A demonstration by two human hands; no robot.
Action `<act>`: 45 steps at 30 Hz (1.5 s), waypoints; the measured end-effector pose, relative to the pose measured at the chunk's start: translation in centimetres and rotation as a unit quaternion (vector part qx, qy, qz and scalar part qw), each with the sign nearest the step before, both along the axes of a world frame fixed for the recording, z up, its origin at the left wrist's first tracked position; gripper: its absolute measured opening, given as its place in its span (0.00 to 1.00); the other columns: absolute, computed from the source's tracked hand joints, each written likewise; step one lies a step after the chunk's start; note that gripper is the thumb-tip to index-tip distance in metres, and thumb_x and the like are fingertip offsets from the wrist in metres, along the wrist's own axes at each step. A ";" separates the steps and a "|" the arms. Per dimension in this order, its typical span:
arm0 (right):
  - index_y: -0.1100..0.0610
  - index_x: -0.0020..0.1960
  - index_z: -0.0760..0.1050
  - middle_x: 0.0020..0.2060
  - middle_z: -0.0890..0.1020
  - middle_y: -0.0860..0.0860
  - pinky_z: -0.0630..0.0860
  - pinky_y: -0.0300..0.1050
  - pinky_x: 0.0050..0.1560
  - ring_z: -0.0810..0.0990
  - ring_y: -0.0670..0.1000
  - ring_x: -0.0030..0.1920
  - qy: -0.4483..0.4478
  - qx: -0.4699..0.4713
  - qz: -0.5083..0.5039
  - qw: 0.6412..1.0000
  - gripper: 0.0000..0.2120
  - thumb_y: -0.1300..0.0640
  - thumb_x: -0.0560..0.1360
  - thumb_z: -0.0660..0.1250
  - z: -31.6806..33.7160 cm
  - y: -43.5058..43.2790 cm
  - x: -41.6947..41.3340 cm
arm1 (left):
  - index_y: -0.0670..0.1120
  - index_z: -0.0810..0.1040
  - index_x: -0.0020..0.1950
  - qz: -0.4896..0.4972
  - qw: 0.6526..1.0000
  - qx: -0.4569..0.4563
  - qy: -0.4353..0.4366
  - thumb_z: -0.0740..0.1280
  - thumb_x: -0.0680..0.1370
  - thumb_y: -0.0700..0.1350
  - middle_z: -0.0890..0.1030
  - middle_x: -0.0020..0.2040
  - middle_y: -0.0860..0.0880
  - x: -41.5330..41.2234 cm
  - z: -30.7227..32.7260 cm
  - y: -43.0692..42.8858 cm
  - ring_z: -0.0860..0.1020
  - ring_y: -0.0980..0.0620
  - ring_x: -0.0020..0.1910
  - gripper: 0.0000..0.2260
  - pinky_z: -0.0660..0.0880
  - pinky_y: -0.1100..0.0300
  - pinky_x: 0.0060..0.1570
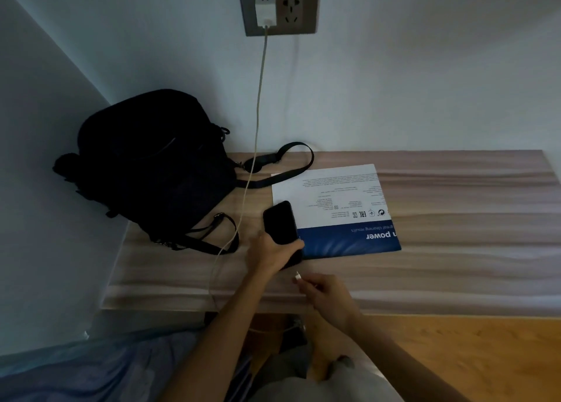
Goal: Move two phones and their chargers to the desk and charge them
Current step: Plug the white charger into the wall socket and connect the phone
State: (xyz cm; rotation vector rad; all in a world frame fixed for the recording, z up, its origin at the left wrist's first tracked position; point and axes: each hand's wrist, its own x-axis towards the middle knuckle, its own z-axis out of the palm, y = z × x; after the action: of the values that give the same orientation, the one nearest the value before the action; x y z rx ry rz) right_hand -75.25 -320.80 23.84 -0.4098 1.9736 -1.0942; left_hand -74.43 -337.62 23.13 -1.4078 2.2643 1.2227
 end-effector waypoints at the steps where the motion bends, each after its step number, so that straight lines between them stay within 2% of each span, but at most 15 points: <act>1: 0.52 0.49 0.81 0.38 0.82 0.49 0.72 0.33 0.37 0.78 0.42 0.37 0.006 -0.007 0.003 1.000 0.10 0.50 0.81 0.63 0.2 -0.2 0.1 | 0.47 0.80 0.59 0.013 0.999 0.029 0.016 0.76 0.63 0.64 0.83 0.51 0.49 -0.2 0.3 -0.2 0.81 0.51 0.46 0.31 0.78 0.58 0.43; 3: 0.53 0.48 0.82 0.35 0.80 0.48 0.72 0.32 0.35 0.76 0.41 0.34 0.017 -0.019 0.000 1.000 0.10 0.51 0.81 0.63 0.6 -0.7 0.1 | 0.48 0.82 0.57 0.027 0.997 0.065 0.035 0.75 0.64 0.64 0.84 0.49 0.50 -0.4 0.8 -0.8 0.79 0.55 0.42 0.28 0.75 0.61 0.37; 5: 0.55 0.48 0.81 0.34 0.79 0.49 0.71 0.33 0.35 0.76 0.43 0.34 0.010 -0.028 -0.015 0.999 0.11 0.52 0.82 0.62 1.1 -1.2 -0.1 | 0.49 0.82 0.56 0.031 0.995 0.083 0.041 0.75 0.64 0.65 0.82 0.46 0.52 -0.5 1.2 -1.1 0.78 0.56 0.41 0.27 0.75 0.61 0.36; 8: 0.60 0.46 0.81 0.34 0.78 0.52 0.72 0.40 0.38 0.76 0.47 0.35 0.008 -0.044 -0.031 0.998 0.12 0.55 0.82 0.63 1.7 -1.7 -0.4 | 0.52 0.79 0.49 0.038 0.993 0.108 0.041 0.75 0.62 0.65 0.80 0.42 0.54 -0.2 1.5 -1.2 0.80 0.54 0.43 0.23 0.80 0.59 0.43; 12: 0.59 0.48 0.81 0.36 0.79 0.52 0.74 0.44 0.41 0.77 0.48 0.36 0.002 -0.046 -0.014 0.999 0.11 0.55 0.82 0.62 2.1 -2.0 -0.5 | 0.56 0.76 0.41 0.059 0.988 0.126 0.063 0.76 0.59 0.65 0.82 0.44 0.54 0.1 1.6 -1.2 0.82 0.53 0.45 0.19 0.83 0.54 0.49; 14: 0.59 0.47 0.81 0.36 0.79 0.53 0.74 0.46 0.42 0.77 0.49 0.36 0.000 -0.046 -0.017 0.999 0.12 0.55 0.82 0.62 2.0 -2.1 -0.5 | 0.55 0.78 0.43 0.065 0.987 0.132 0.067 0.76 0.58 0.66 0.83 0.46 0.52 0.2 1.7 -1.1 0.83 0.51 0.47 0.22 0.83 0.52 0.52; 17: 0.58 0.46 0.81 0.37 0.80 0.53 0.74 0.43 0.41 0.77 0.48 0.37 0.000 -0.035 -0.030 0.999 0.11 0.55 0.81 0.63 1.8 -2.2 -0.4 | 0.51 0.81 0.51 0.064 0.987 0.131 0.063 0.75 0.58 0.66 0.84 0.49 0.51 0.2 1.9 -0.8 0.83 0.50 0.49 0.28 0.82 0.51 0.53; 19: 0.58 0.46 0.81 0.36 0.80 0.54 0.72 0.41 0.38 0.76 0.46 0.34 0.006 -0.031 -0.036 0.999 0.11 0.55 0.81 0.63 1.7 -2.3 -0.3 | 0.50 0.81 0.52 0.063 0.988 0.125 0.061 0.75 0.60 0.66 0.83 0.49 0.50 0.2 1.8 -0.6 0.82 0.50 0.49 0.28 0.82 0.51 0.54; 23: 0.49 0.42 0.79 0.33 0.78 0.49 0.70 0.39 0.36 0.73 0.44 0.32 0.015 -0.037 -0.055 0.998 0.11 0.53 0.81 0.63 1.7 -2.3 -0.3 | 0.48 0.81 0.57 0.059 0.990 0.116 0.054 0.75 0.62 0.66 0.83 0.50 0.49 0.1 1.7 -0.5 0.82 0.49 0.51 0.31 0.81 0.51 0.55; 29: 0.50 0.44 0.80 0.33 0.78 0.49 0.70 0.41 0.36 0.74 0.45 0.33 0.029 -0.035 -0.070 0.997 0.11 0.55 0.81 0.62 1.4 -2.3 -0.2 | 0.47 0.81 0.60 0.055 0.992 0.102 0.044 0.76 0.64 0.65 0.83 0.52 0.48 -0.2 2.0 -0.3 0.82 0.49 0.50 0.32 0.82 0.52 0.53; 32: 0.49 0.42 0.80 0.31 0.77 0.47 0.69 0.40 0.35 0.72 0.43 0.31 0.037 -0.033 -0.074 0.996 0.12 0.55 0.81 0.62 1.2 -2.4 -0.2 | 0.45 0.80 0.61 0.052 0.993 0.099 0.042 0.76 0.65 0.63 0.83 0.53 0.47 -0.6 2.1 -0.2 0.82 0.48 0.51 0.31 0.82 0.51 0.54; 35: 0.53 0.40 0.79 0.28 0.74 0.47 0.69 0.41 0.32 0.71 0.42 0.28 0.016 -0.033 -0.086 0.996 0.13 0.56 0.81 0.62 1.1 -2.5 -0.1 | 0.45 0.80 0.62 0.043 0.995 0.087 0.038 0.76 0.66 0.62 0.84 0.54 0.46 -0.8 2.0 0.1 0.82 0.47 0.51 0.31 0.81 0.51 0.54; 39: 0.58 0.43 0.80 0.30 0.77 0.50 0.73 0.39 0.31 0.74 0.42 0.27 -0.010 -0.035 -0.130 0.991 0.12 0.57 0.81 0.63 0.6 -2.3 0.0 | 0.44 0.80 0.62 0.032 0.996 0.076 0.029 0.75 0.67 0.62 0.83 0.56 0.46 -1.0 1.9 0.5 0.82 0.47 0.53 0.30 0.81 0.52 0.54; 43: 0.61 0.46 0.81 0.32 0.79 0.52 0.76 0.42 0.36 0.76 0.44 0.30 -0.018 -0.022 -0.138 0.990 0.12 0.56 0.81 0.63 0.4 -2.2 -0.1 | 0.44 0.80 0.62 0.019 0.999 0.045 0.014 0.75 0.68 0.62 0.83 0.56 0.46 -1.2 1.9 1.1 0.80 0.48 0.51 0.30 0.76 0.59 0.45; 45: 0.62 0.45 0.82 0.33 0.80 0.53 0.76 0.42 0.36 0.76 0.45 0.30 -0.027 -0.014 -0.143 0.989 0.12 0.56 0.81 0.64 0.4 -2.2 -0.5 | 0.44 0.80 0.60 0.019 0.999 0.031 0.011 0.74 0.68 0.62 0.83 0.54 0.47 -1.3 1.8 1.5 0.81 0.48 0.50 0.29 0.76 0.58 0.44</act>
State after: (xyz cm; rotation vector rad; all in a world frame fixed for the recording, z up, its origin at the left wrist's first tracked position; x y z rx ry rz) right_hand -75.74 -322.99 24.26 -0.1109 2.0125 -1.2979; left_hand -75.76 -336.09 24.97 -1.4278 2.2042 1.3131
